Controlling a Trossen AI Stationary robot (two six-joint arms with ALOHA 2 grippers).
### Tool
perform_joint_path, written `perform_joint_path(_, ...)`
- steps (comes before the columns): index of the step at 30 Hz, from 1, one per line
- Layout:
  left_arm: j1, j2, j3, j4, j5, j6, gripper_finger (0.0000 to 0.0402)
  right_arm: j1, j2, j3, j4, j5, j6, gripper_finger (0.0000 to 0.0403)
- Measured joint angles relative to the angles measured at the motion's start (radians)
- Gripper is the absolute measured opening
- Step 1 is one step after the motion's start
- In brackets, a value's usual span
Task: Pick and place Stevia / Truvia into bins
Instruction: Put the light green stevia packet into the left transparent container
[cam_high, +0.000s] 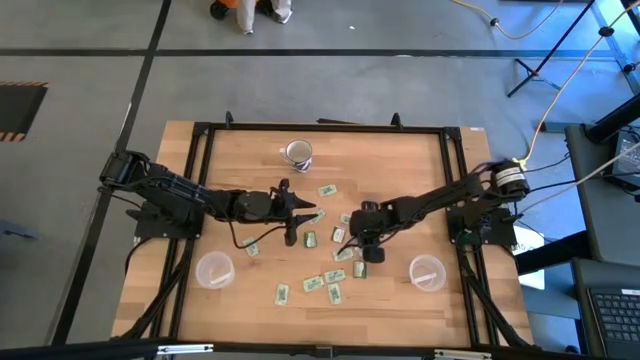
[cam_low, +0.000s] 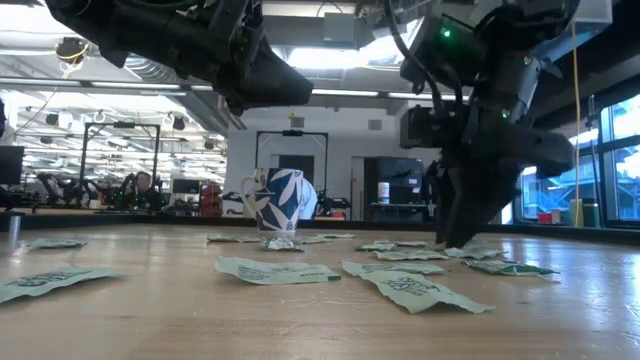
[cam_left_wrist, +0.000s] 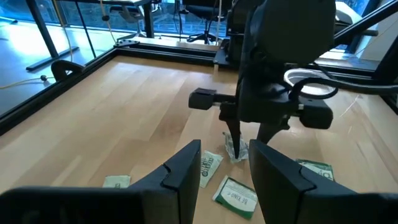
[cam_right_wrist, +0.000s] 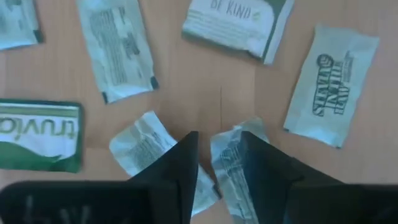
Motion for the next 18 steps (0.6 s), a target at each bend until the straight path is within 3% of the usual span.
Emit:
perform_joint_path(13,0.0,0.0,0.0,-0.001,0.0,0.0,0.013,0.0,0.022,0.004,0.001,0.038,-0.002,0.0014)
perform_joint_path(18,0.0,0.0,0.0,-0.001,0.0,0.0,0.013,0.0,0.007,0.0,0.007,0.039,0.0,0.0006)
